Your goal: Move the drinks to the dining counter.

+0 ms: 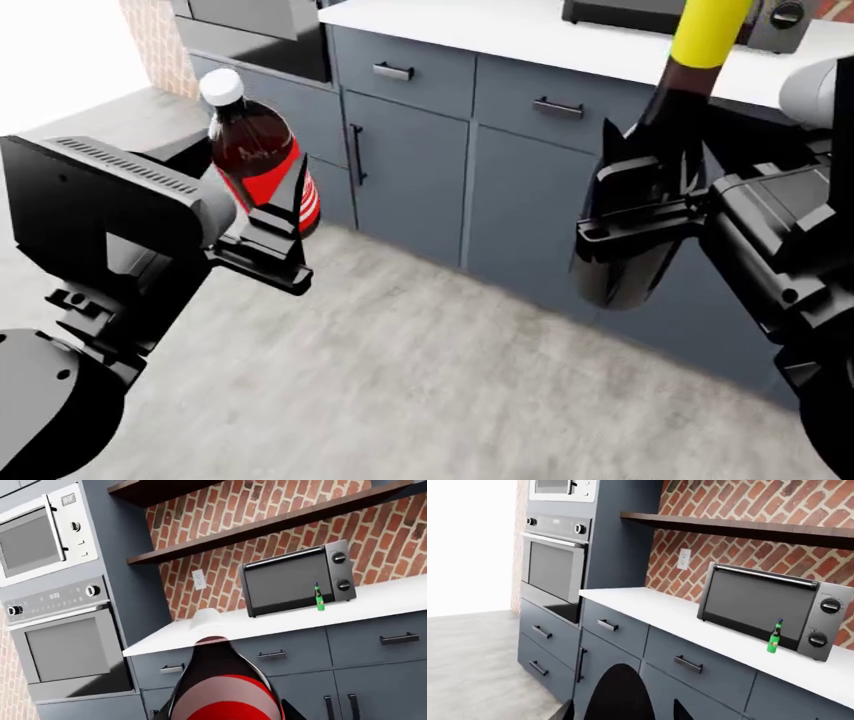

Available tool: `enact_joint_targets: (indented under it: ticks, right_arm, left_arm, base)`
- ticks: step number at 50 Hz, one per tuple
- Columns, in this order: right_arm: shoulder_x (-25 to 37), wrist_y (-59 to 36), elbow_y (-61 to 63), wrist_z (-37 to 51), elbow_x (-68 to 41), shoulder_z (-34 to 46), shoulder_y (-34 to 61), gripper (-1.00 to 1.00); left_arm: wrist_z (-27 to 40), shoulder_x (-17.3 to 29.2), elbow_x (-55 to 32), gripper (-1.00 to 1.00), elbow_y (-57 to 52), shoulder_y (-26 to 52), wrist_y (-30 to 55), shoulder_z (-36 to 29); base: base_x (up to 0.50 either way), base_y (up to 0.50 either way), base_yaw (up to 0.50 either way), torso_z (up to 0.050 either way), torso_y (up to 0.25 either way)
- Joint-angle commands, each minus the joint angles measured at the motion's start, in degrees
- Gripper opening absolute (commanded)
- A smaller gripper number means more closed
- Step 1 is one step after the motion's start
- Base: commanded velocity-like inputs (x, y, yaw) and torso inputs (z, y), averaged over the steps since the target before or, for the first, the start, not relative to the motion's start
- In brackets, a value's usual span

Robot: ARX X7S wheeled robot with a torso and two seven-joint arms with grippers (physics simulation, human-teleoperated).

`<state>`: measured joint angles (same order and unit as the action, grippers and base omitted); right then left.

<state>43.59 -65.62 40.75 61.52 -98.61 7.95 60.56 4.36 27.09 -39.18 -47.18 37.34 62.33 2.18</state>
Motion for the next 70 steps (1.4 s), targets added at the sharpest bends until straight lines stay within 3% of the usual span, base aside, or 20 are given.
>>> enact_joint_targets:
  ticks: [1,6,12,16,20,40,52,70]
  right_arm:
    - [0.38,-0.08,0.29,0.07,1.24,-1.03,0.87,-1.0]
    - [0.41,-0.91,-0.99,1.78,-0.8,0.7,4.65,-1.0]
    - [-0.31,-3.29,-4.6,3.89,-3.39,4.58,12.38,-1.0]
    - [-1.51,-5.47,-8.04,4.44,-4.01,7.58,18.41,-1.0]
    - [-3.39,-7.04,-10.72,3.43,-3.25,9.78,22.45,-1.0]
    - [-6.66,-8.47,-14.72,-6.84,7.92,13.72,23.93,-1.0]
    - [-7.84,-8.22,-15.46,-9.33,10.42,15.47,24.93,-1.0]
    - [-7.57,-8.19,-14.68,-9.24,9.29,16.43,25.19,-1.0]
  left_arm:
    - [0.97,0.13,-1.02,-1.0,-0.31,0.21,0.05,0.71]
    - [1.72,0.28,-2.15,-1.0,-0.54,2.94,2.04,0.88]
    - [3.32,0.29,-7.68,-1.0,0.74,12.49,8.96,5.1]
    - [5.15,0.54,-12.3,-1.0,2.32,22.9,15.92,7.66]
    - [5.54,1.12,-11.82,-1.0,4.3,27.24,16.48,6.47]
    - [3.99,1.18,-6.65,-1.0,8.53,25.07,9.13,0.21]
    - [3.69,1.9,-6.58,-1.0,8.42,22.93,7.56,0.9]
    - [3.98,2.44,-7.18,-1.0,8.0,21.38,6.84,1.73]
  base:
    - [-0.37,-0.23,0.41,0.0,0.0]
    - [-0.36,-0.23,0.41,0.0,0.0]
    - [-0.35,-0.23,0.41,0.002,0.0]
    - [-0.34,-0.24,0.42,0.0,0.003]
    - [-0.34,-0.25,0.42,0.0,0.0]
    - [-0.29,-0.25,0.42,0.001,0.001]
    - [-0.2,-0.2,0.44,0.0,0.001]
    - [-0.34,0.36,0.0,0.001,0.001]
